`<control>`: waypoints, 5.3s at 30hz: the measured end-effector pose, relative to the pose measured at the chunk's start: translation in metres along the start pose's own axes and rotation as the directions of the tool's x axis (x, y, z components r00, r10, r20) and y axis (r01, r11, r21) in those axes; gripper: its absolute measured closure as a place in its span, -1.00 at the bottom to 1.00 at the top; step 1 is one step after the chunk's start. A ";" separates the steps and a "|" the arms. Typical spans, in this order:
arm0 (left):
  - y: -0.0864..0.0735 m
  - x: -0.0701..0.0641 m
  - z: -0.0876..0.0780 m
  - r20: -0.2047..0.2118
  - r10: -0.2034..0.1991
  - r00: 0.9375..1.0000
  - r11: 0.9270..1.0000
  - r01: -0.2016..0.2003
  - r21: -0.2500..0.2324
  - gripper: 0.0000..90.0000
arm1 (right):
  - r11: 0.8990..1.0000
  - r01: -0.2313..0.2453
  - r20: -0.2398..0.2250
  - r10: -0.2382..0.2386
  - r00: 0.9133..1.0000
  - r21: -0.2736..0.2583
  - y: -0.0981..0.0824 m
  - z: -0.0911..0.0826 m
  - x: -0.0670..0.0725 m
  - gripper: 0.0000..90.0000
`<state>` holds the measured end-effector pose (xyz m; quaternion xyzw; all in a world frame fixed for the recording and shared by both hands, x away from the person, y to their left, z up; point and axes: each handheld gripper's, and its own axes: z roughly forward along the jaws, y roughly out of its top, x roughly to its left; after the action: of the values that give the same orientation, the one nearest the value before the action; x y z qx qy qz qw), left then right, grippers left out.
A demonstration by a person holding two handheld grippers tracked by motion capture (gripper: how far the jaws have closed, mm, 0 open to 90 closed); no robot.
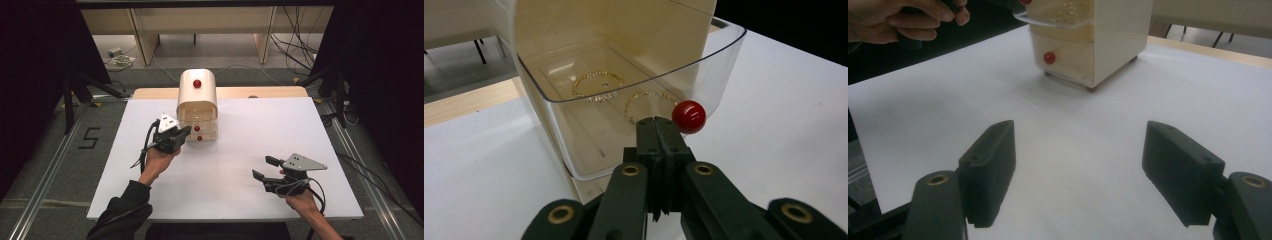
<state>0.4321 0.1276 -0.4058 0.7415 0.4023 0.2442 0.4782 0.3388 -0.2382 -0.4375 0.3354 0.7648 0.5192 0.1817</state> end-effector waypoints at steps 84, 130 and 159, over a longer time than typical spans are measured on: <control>0.000 0.005 0.002 0.121 -0.067 0.990 0.997 0.069 -0.016 0.27 | 1.000 -0.004 -0.004 0.004 1.000 0.000 0.000 -0.001 0.001 -0.33; -0.002 -0.028 -0.020 0.251 -0.025 0.968 0.997 0.043 -0.064 -0.50 | 1.000 -0.003 -0.004 0.003 1.000 -0.003 0.001 -0.001 0.001 -0.33; -0.010 -0.032 -0.031 0.259 -0.022 0.966 0.995 0.047 -0.090 -0.57 | 1.000 -0.012 -0.010 0.012 1.000 -0.005 0.000 -0.001 -0.001 -0.33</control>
<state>0.3872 0.1196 -0.4013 0.7362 0.3375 0.1563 0.5653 0.3396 -0.2396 -0.4371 0.3370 0.7622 0.5240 0.1757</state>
